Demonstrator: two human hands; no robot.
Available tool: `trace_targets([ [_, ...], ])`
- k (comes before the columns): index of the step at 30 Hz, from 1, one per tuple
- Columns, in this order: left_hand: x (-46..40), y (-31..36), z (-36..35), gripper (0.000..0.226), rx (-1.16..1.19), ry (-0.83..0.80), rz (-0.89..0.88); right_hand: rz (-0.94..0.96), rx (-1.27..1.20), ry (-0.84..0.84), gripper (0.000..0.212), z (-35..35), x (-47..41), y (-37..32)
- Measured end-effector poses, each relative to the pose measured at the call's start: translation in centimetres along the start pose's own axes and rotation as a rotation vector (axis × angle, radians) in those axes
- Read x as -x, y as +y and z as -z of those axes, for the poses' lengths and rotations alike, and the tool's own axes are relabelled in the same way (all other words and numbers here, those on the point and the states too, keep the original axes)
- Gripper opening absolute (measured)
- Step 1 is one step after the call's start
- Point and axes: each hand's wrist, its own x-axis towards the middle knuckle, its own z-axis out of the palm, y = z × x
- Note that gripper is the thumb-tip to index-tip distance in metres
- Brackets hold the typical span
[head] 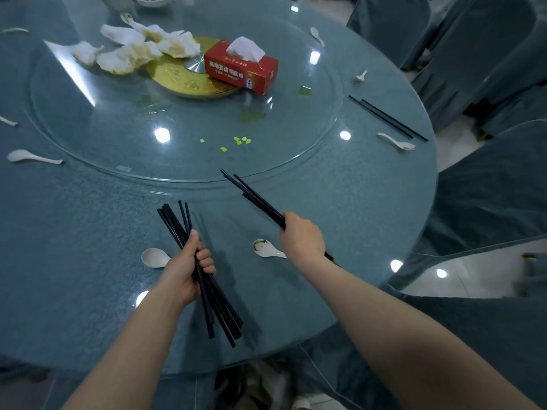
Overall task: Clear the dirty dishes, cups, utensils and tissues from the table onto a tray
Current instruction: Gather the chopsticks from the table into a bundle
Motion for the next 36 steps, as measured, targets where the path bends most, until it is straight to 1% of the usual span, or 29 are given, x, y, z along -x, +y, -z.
trace_targets([
  [2,-0.1,0.0,-0.2,0.040,0.008,-0.007,0.002,0.044,0.033,0.036,0.009,0.6,0.1,0.1],
  [7,-0.5,0.3,-1.4,0.038,0.015,-0.078,0.019,0.119,-0.080,0.091,0.011,2.7,0.3,0.8],
  [12,-0.2,0.2,-5.1,0.039,0.007,-0.071,-0.005,0.207,-0.115,0.214,0.020,6.4,1.0,2.6],
  [15,0.3,-0.7,-8.2,0.040,0.038,-0.075,0.001,0.212,-0.141,0.278,0.023,8.7,1.9,4.5],
  [18,1.1,-2.3,-11.6,0.040,0.016,-0.101,-0.017,0.177,-0.103,0.286,0.026,10.6,3.0,7.3],
  [21,2.4,-4.7,-15.2,0.040,-0.038,-0.157,-0.005,0.151,-0.040,0.306,0.025,12.5,4.5,11.1],
  [27,6.6,-12.1,-23.5,0.040,-0.095,-0.226,-0.007,0.075,-0.055,0.427,0.026,17.3,9.9,21.3],
  [32,12.2,-21.3,-31.9,0.044,-0.090,-0.273,-0.024,-0.003,-0.005,0.552,0.028,22.4,16.6,32.4],
  [36,16.3,-29.3,-38.0,0.048,-0.015,-0.353,-0.036,-0.070,-0.008,0.539,0.035,25.9,21.8,42.1],
])
